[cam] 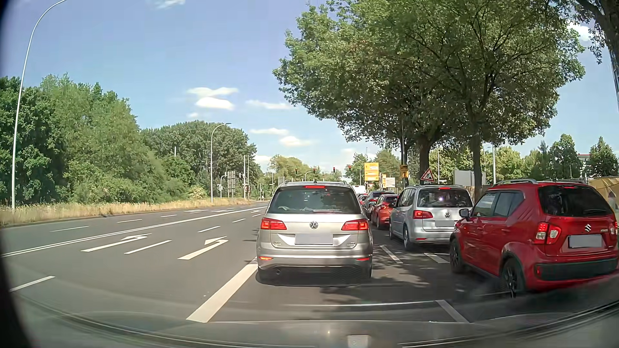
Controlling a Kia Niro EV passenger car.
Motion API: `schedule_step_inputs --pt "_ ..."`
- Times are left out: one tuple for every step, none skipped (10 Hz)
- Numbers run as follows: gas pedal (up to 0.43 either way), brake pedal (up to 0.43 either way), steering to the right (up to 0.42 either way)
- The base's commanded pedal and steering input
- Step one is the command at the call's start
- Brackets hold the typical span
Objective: Follow the waypoints while adhering to traffic rules and regulations
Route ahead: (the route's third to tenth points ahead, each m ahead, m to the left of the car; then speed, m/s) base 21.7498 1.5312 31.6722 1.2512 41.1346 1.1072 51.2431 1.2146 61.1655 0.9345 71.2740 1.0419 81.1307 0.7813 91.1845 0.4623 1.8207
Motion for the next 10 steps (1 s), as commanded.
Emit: schedule_step_inputs --pt "0.000 0.293 -0.001" --pt "0.000 0.293 -0.002" --pt "0.000 0.293 -0.002" --pt "0.000 0.293 -0.002" --pt "0.000 0.293 -0.002" --pt "0.000 0.293 -0.001" --pt "0.000 0.293 -0.002" --pt "0.000 0.293 -0.002" --pt "0.000 0.293 -0.002" --pt "0.000 0.293 -0.001"
